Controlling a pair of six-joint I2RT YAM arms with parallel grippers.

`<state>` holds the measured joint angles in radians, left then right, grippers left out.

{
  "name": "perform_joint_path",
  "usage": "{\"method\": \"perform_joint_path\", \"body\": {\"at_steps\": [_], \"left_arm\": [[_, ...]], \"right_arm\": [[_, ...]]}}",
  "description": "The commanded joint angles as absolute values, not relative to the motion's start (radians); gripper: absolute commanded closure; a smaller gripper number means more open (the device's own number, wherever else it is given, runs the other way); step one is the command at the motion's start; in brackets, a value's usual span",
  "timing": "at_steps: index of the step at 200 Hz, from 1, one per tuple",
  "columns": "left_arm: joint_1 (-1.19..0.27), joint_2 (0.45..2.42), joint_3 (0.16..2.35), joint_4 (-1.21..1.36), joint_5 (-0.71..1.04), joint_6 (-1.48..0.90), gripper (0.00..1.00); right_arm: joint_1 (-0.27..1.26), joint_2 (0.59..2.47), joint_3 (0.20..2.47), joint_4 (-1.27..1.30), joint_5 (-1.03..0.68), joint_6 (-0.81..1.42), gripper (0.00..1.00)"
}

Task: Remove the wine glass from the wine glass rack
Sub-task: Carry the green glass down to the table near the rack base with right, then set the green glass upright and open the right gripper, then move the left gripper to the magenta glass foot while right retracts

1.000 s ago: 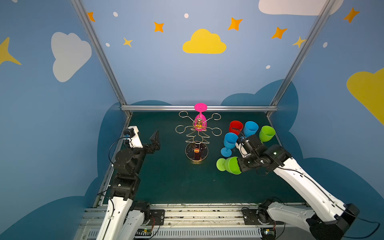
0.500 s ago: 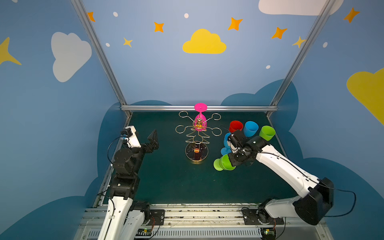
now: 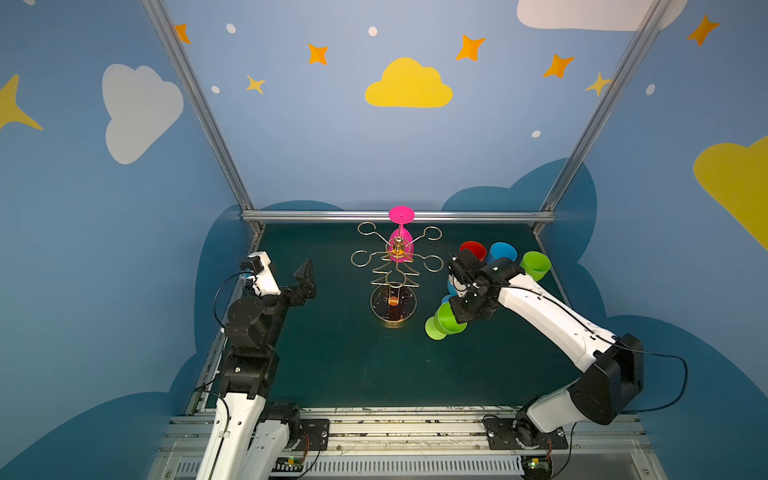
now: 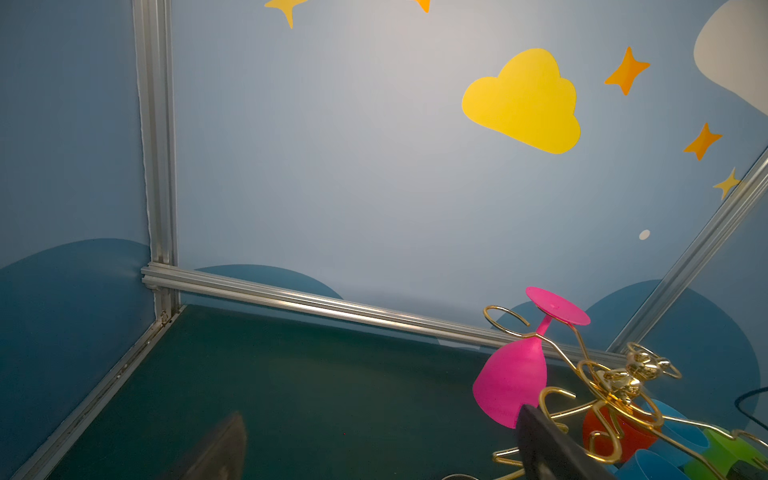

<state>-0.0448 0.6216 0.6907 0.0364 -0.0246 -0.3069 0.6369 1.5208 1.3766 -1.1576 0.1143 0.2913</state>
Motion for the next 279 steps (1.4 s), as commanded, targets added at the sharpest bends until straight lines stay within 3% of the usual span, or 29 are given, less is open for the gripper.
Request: {"method": "perform_joint_path", "body": {"at_steps": [1,96,162,179,195,279], "left_arm": [[-0.038,0.62,0.678,0.034,-0.018,-0.314,0.0],[-0.036,0.624,0.68,0.044,-0.02,-0.313,0.01],[-0.033,0.695,0.745,0.051,0.052,-0.36,0.01],[-0.029,0.76,0.801,0.028,0.108,-0.394,0.02],[-0.026,0.843,0.889,-0.018,0.181,-0.419,0.04],[-0.02,1.492,1.605,-0.342,0.697,-0.498,0.27]], "right_arm": [[0.638,1.545,1.392,-1.16,0.077,0.304,0.94],[0.632,1.419,1.424,-1.087,0.048,0.299,0.66],[0.63,1.043,1.19,-0.757,0.064,0.295,0.4],[0.628,0.891,1.089,-0.632,0.071,0.27,0.29],[0.617,0.805,1.071,-0.629,0.094,0.271,0.25],[0.606,0.679,1.033,-0.73,0.117,0.247,0.23]]}}
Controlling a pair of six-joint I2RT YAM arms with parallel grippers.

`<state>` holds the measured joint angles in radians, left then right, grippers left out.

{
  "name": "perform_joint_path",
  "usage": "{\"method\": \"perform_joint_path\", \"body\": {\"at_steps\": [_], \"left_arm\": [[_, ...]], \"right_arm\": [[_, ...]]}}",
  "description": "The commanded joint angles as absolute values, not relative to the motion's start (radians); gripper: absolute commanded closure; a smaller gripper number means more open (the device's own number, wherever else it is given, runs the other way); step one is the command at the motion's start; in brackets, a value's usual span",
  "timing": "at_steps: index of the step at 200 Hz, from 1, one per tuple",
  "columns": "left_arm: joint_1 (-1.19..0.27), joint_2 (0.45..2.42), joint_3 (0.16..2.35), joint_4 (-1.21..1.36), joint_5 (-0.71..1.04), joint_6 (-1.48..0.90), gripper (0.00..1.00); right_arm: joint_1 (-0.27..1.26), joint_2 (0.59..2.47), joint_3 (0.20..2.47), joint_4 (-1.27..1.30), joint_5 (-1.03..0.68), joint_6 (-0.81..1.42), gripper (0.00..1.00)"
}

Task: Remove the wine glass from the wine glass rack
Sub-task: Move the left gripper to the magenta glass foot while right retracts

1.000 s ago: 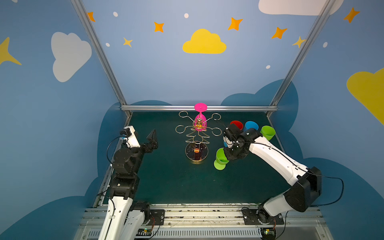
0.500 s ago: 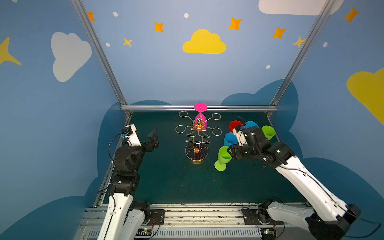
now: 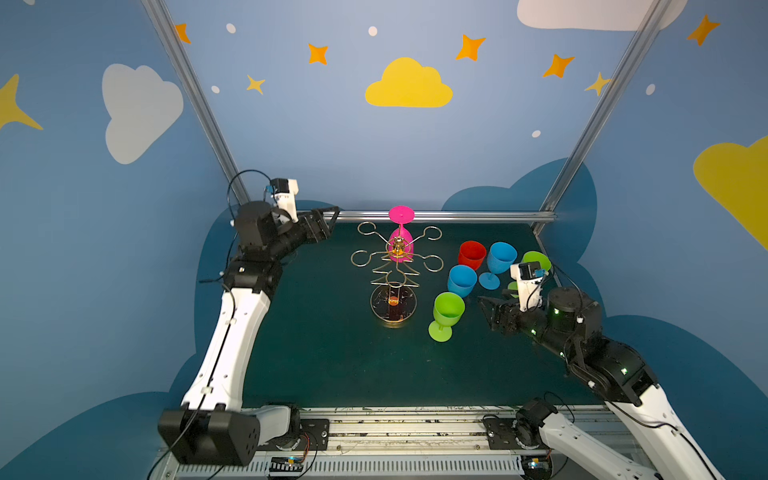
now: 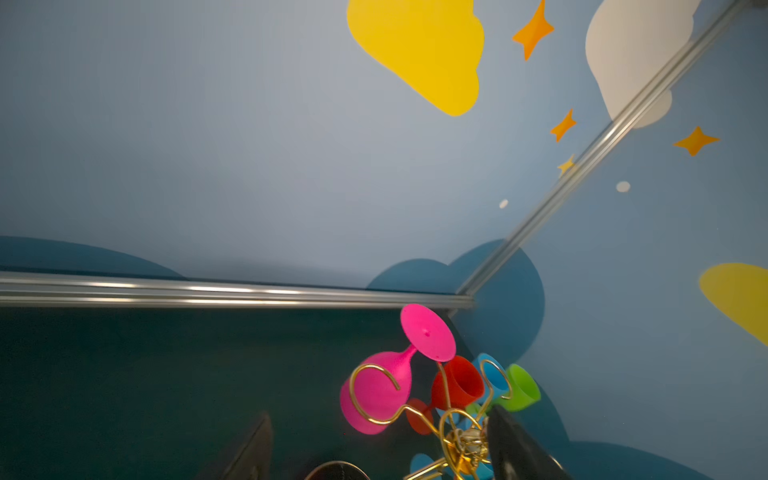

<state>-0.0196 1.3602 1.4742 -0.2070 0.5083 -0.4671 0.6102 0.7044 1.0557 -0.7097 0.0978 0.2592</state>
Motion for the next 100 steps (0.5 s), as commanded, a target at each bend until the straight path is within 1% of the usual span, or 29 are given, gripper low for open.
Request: {"method": "perform_joint_path", "body": {"at_steps": [1,13,22,59,100], "left_arm": [[-0.021,1.498,1.614,-0.344,0.7,-0.498,0.27],[-0.03,1.585,1.684,-0.355,0.734,-0.519,0.34],[-0.043,1.637,1.731,-0.365,0.751,-0.523,0.35],[-0.11,1.823,1.921,-0.426,0.753,-0.505,0.35],[-0.189,2.014,2.184,-0.58,0.714,-0.453,0.33]], "right_arm": [[0.606,0.677,1.032,-0.731,0.117,0.247,0.23],[0.605,0.667,1.026,-0.739,0.115,0.247,0.23],[0.604,0.659,1.023,-0.745,0.111,0.248,0.23],[0.603,0.629,1.012,-0.765,0.117,0.248,0.23],[0.603,0.612,1.005,-0.783,0.108,0.255,0.23]]}}
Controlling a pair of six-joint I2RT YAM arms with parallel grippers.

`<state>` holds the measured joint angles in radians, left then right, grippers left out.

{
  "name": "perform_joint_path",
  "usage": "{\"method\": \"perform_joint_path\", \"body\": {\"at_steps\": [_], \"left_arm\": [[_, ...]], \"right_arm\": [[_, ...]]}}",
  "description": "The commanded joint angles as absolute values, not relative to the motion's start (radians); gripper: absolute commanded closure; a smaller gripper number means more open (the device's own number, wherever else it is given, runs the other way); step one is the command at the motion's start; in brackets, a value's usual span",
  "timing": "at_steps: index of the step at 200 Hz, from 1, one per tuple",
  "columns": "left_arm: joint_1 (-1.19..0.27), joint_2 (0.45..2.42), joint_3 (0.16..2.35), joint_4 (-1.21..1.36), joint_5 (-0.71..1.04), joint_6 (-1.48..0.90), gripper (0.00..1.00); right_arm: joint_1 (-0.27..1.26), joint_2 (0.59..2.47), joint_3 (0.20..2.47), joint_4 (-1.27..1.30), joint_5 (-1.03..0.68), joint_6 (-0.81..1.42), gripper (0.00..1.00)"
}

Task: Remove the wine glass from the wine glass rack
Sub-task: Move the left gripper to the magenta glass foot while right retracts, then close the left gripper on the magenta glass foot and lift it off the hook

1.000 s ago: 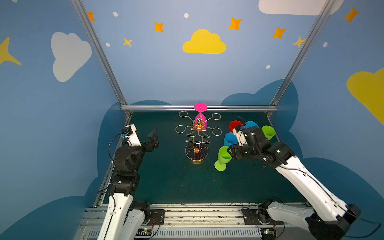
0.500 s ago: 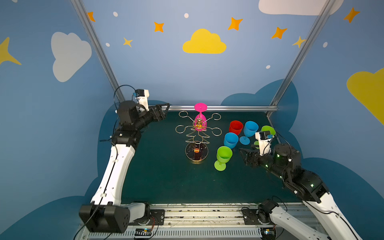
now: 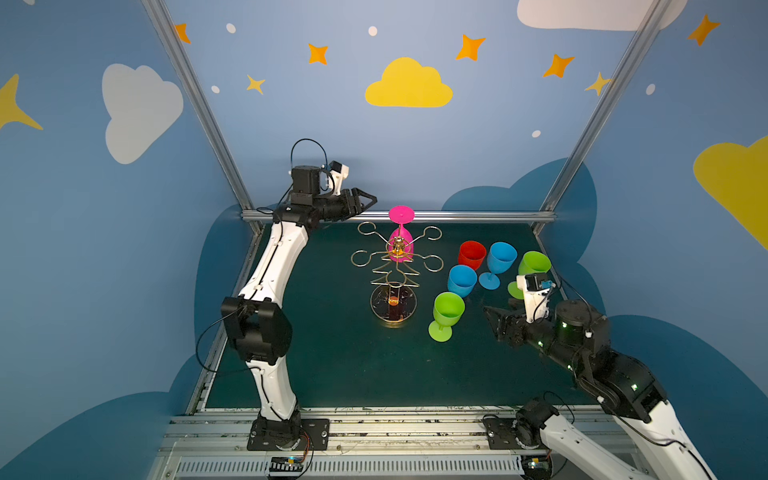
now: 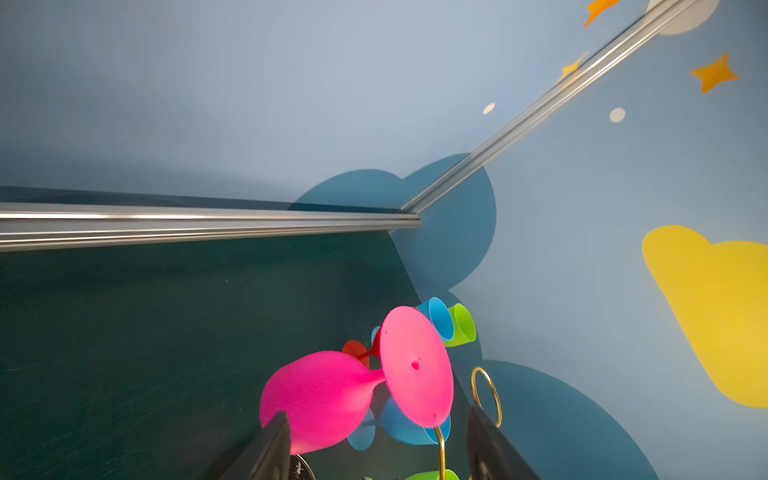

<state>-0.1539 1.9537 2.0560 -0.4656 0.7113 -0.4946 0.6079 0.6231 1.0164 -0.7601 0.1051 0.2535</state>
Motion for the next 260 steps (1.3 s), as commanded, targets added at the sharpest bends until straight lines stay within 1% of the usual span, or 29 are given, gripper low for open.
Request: {"method": "perform_joint_path", "body": {"at_steps": [1,28,57,113,142,167,182,230,260], "left_arm": [[-0.19,2.018,2.19,-0.584,0.714,-0.452,0.33],[-0.214,2.119,2.334,-0.666,0.706,-0.434,0.32],[-0.249,2.182,2.429,-0.737,0.683,-0.4,0.32],[-0.284,2.21,2.439,-0.8,0.624,-0.352,0.35],[-0.286,2.206,2.439,-0.811,0.609,-0.345,0.49],[-0.286,2.2,2.439,-0.802,0.608,-0.354,0.69],[-0.287,2.196,2.439,-0.796,0.61,-0.358,0.77],[-0.286,2.183,2.441,-0.779,0.633,-0.381,0.84],[-0.281,2.176,2.442,-0.753,0.669,-0.414,0.91]], "right_arm": [[0.603,0.611,1.005,-0.782,0.108,0.255,0.23],[0.603,0.598,1.005,-0.797,0.113,0.255,0.23],[0.602,0.581,1.005,-0.805,0.124,0.248,0.23],[0.601,0.574,1.006,-0.81,0.128,0.246,0.23],[0.601,0.568,1.005,-0.808,0.129,0.244,0.23],[0.601,0.563,1.006,-0.808,0.132,0.242,0.23],[0.601,0.557,1.006,-0.808,0.136,0.241,0.23],[0.601,0.54,1.004,-0.813,0.146,0.244,0.23],[0.601,0.534,1.006,-0.814,0.149,0.245,0.23]]}}
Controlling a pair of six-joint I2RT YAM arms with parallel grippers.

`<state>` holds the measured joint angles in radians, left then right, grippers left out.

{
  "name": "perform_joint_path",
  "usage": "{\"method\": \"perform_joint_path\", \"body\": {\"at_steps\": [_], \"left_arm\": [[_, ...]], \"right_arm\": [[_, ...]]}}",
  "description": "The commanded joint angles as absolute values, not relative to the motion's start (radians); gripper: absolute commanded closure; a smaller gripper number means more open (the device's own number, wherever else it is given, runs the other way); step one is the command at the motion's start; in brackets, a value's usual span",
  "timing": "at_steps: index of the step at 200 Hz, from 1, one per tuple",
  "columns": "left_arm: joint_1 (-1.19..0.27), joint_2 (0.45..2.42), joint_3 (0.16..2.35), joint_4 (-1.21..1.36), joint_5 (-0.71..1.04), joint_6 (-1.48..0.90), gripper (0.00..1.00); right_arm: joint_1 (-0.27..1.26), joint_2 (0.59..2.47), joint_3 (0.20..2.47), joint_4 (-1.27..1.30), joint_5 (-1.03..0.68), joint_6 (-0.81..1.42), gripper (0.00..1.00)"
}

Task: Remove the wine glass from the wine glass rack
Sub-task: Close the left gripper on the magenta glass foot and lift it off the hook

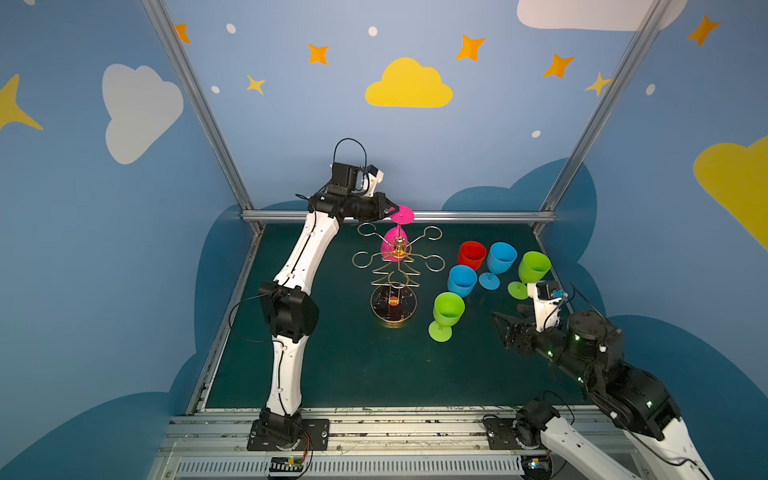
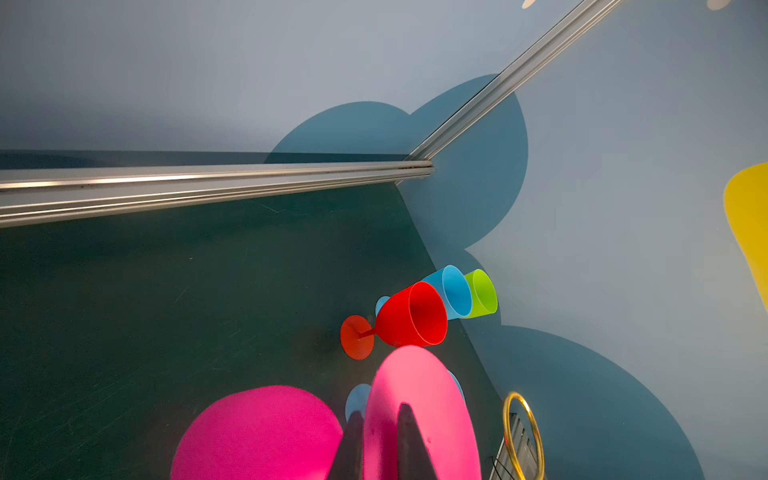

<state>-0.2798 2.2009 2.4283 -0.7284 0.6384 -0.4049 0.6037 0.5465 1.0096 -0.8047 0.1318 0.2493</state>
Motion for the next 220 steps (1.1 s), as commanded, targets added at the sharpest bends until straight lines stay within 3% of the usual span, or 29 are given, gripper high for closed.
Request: {"method": "perform_joint_path", "body": {"at_steps": [1,49,130,220], "left_arm": [[-0.281,2.176,2.441,-0.752,0.67,-0.416,0.91],[-0.264,2.165,2.44,-0.699,0.742,-0.491,0.97],[-0.237,2.105,2.328,-0.469,0.885,-0.685,0.97],[-0.25,2.036,2.209,-0.428,0.914,-0.687,0.97]], "right_arm": [[0.601,0.534,1.006,-0.814,0.149,0.245,0.23],[0.601,0.532,1.008,-0.818,0.154,0.245,0.23],[0.601,0.528,1.014,-0.821,0.151,0.249,0.23],[0.602,0.517,1.013,-0.826,0.153,0.249,0.23]]}}
